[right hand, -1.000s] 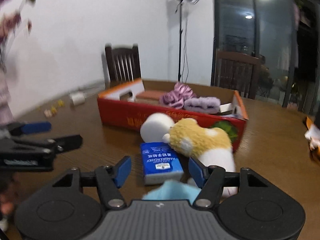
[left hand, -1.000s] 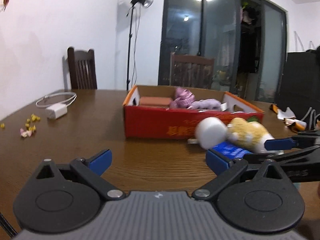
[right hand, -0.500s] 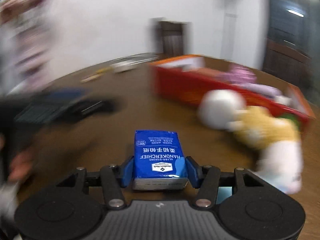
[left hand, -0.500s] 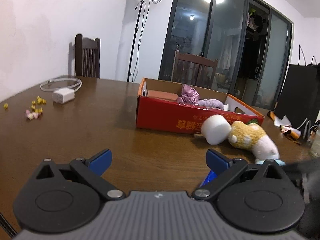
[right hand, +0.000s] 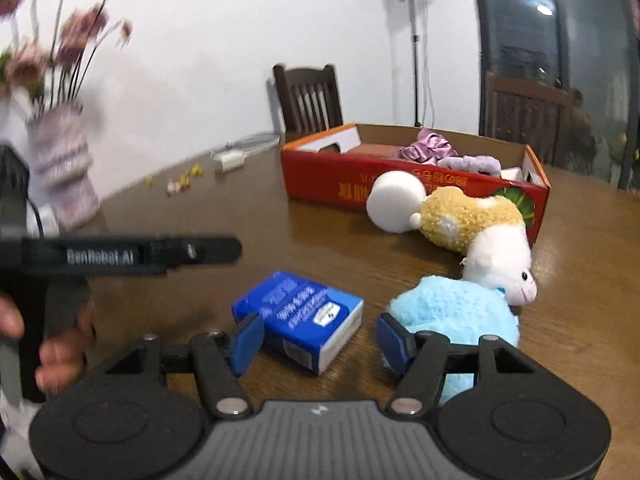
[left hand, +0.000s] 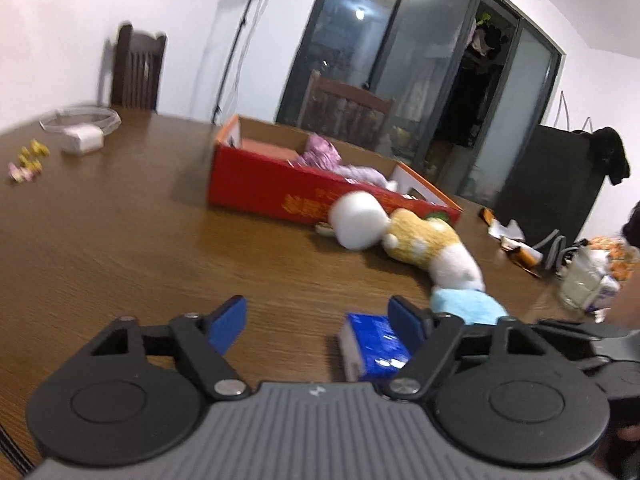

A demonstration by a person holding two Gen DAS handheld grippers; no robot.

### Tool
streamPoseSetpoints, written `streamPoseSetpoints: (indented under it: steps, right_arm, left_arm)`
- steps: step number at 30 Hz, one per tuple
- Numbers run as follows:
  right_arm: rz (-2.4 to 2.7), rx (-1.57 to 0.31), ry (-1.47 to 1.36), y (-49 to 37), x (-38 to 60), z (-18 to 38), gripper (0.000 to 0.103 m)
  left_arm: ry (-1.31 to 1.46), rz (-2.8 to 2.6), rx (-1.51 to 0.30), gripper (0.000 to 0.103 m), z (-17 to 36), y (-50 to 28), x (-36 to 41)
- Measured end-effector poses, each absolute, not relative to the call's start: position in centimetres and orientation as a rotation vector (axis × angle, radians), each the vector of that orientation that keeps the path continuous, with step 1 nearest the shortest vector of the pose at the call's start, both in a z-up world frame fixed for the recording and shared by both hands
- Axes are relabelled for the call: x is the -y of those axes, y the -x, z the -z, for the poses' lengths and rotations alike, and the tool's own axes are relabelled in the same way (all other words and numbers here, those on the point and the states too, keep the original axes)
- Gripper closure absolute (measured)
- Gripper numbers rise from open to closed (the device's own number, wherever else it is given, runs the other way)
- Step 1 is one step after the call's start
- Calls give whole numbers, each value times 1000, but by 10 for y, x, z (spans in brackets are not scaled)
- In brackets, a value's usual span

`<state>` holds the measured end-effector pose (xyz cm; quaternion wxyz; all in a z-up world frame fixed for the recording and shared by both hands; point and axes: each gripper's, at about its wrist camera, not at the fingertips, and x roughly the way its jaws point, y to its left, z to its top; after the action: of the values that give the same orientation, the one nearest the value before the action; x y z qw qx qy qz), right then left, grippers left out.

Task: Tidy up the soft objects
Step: 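Grasp the blue tissue pack with both grippers and lift it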

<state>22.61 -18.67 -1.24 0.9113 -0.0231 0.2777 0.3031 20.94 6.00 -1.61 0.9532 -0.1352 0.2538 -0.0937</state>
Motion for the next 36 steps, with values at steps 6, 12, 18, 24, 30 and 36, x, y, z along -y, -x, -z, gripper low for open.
streamPoseSetpoints:
  steps: [6,12,18,24,30,36]
  right_arm:
    - [-588,-608,-155,-251,198,27,53]
    - [-593,-636,-298,-259,209,38,58]
    - [-606,-640,-294,-268,202,44,63]
    - [-614,-637,-296,-275,199,45,72]
    - [-595,-602,-273,-276,198,28,79]
    - [-615,-502,-215,-325,179,-18,79]
  left_arm:
    - [285,229,-537,39,17,-211,-49]
    - [324,268,-615,58,33,-224,-39]
    - [313,293,-607,59,31,-230,-41]
    - [334,341,-631,71,36,-238,-40]
    - [350,347,-573,75,16,-242,-44]
    - [309,323,-456,75,-34,-311,-62]
